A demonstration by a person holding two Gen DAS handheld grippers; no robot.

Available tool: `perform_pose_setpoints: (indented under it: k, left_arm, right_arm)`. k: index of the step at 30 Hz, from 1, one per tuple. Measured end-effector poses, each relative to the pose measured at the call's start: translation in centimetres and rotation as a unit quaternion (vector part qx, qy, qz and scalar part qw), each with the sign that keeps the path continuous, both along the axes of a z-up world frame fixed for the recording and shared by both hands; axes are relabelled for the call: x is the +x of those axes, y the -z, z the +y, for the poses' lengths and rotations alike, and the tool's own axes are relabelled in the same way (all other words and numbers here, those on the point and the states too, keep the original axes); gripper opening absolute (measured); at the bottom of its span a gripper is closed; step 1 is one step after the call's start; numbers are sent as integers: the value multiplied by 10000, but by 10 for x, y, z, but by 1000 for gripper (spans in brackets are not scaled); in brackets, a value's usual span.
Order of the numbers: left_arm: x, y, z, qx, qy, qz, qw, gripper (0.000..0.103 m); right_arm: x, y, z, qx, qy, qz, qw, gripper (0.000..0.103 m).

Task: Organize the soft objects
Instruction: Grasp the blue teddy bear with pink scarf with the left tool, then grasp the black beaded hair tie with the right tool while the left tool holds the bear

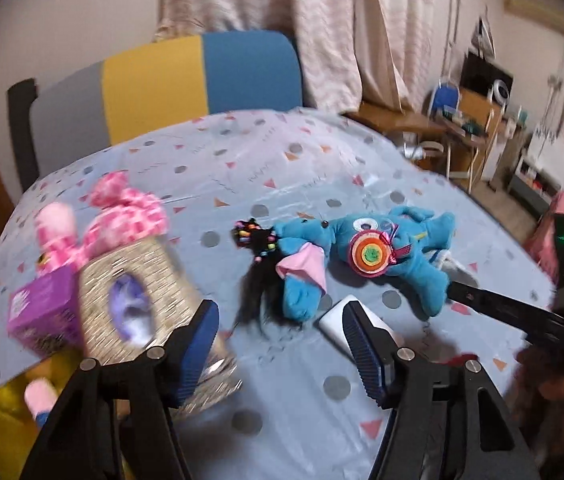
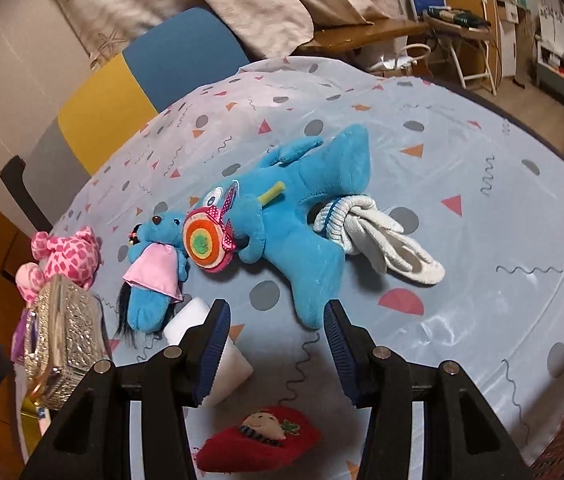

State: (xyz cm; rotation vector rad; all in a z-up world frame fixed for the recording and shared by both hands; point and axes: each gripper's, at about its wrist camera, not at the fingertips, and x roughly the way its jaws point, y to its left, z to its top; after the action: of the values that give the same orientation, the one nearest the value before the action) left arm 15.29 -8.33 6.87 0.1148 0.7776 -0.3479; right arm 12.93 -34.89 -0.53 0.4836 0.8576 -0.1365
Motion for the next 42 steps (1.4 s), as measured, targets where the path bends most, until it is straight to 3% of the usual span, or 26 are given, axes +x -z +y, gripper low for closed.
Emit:
perform_pose_setpoints:
  k: [7, 10, 14, 18, 19, 20, 21, 23, 26, 30, 34, 38, 42]
  left_arm:
    - [66, 41, -68, 770, 243, 237, 9965, 66]
    - [91, 61, -84, 964, 218, 307, 9946, 73]
    - [115, 89, -103, 1196, 259, 552, 9910, 73]
    - [132, 104, -119, 1627, 389, 378, 9852, 81]
    - [137, 111, -122, 1770, 403, 441, 9824, 76]
    - [143, 120, -125, 1868, 373, 570, 9800, 51]
    - [148, 128, -126, 1832, 347, 714, 9799, 37]
    - [152, 133, -125, 1676, 364, 820, 9818, 31]
    - [141, 122, -119, 1427, 274, 576, 9877, 31]
    - [112, 83, -100, 971, 288, 116, 9948, 31]
    - [56, 57, -78, 479, 612, -4, 9970, 31]
    - [-8, 69, -62, 390, 954, 152, 9946, 32]
    - [-59, 105, -45, 590, 964, 524, 9922, 32]
  right_arm:
    - [2, 4, -4, 318, 19, -19, 9995, 49]
    - [0, 5, -10, 488, 67, -26, 9988, 49]
    - [2, 8, -11, 649, 37, 26, 9979, 49]
    - [3, 10, -9, 726, -8, 34, 9974, 50]
    - [4, 11, -8, 720, -25, 70, 9974, 50]
    - [5, 12, -8, 737, -43, 107, 9972, 50]
    - [6, 14, -8, 753, -48, 146, 9970, 50]
    - [6, 16, -8, 756, -49, 214, 9969, 50]
    - [7, 16, -8, 725, -89, 162, 9972, 50]
    - [8, 16, -5, 682, -141, 164, 9974, 50]
    - [7, 16, -8, 694, -49, 144, 9975, 50]
    - [3, 15, -15, 735, 155, 113, 9971, 50]
    - [-3, 15, -27, 908, 426, 30, 9950, 50]
